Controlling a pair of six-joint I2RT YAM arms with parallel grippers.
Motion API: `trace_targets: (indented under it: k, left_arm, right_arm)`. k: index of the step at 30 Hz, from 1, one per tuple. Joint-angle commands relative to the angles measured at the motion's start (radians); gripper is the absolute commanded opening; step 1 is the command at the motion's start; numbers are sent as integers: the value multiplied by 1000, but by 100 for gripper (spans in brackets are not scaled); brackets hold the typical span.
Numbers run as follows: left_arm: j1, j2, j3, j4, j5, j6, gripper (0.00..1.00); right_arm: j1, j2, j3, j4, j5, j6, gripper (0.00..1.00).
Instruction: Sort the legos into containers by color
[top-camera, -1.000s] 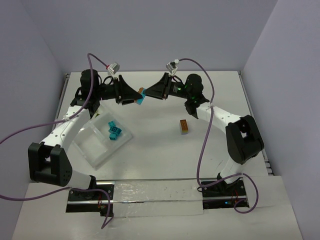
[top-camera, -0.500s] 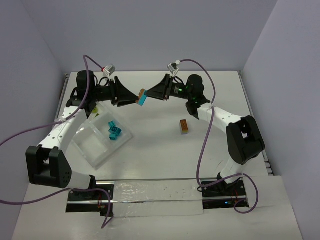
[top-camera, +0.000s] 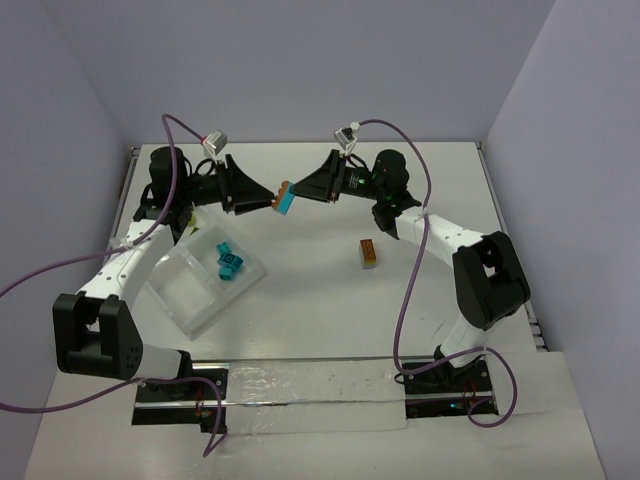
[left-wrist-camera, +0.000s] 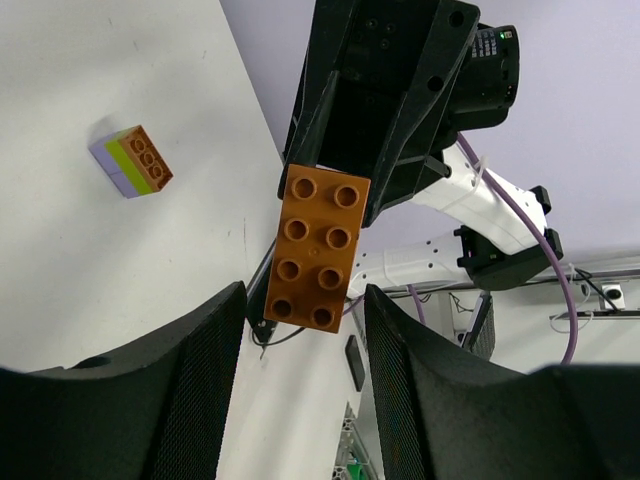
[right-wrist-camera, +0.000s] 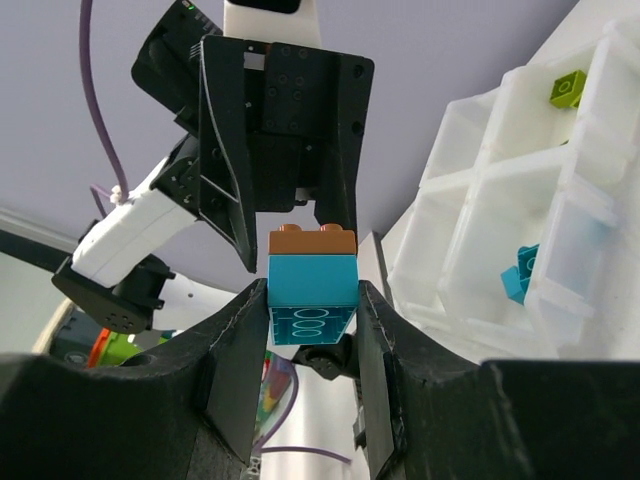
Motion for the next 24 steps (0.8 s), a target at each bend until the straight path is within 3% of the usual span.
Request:
trace_targets:
  k: [1, 16, 21, 24]
  left_arm:
    - [-1, 3, 5, 138, 53, -16, 57]
    - [-48, 22, 41, 147, 88, -2, 50]
    - [-48, 21, 39, 164, 89, -15, 40]
    - [-50, 22, 39, 175, 90, -24, 27]
  right_arm:
    - [-6, -28, 39, 89, -50, 36, 0]
    - [10, 0, 72, 103, -82, 52, 0]
    - [12, 4, 77, 103, -85, 52, 0]
    - [11, 4, 75, 103, -84, 54, 0]
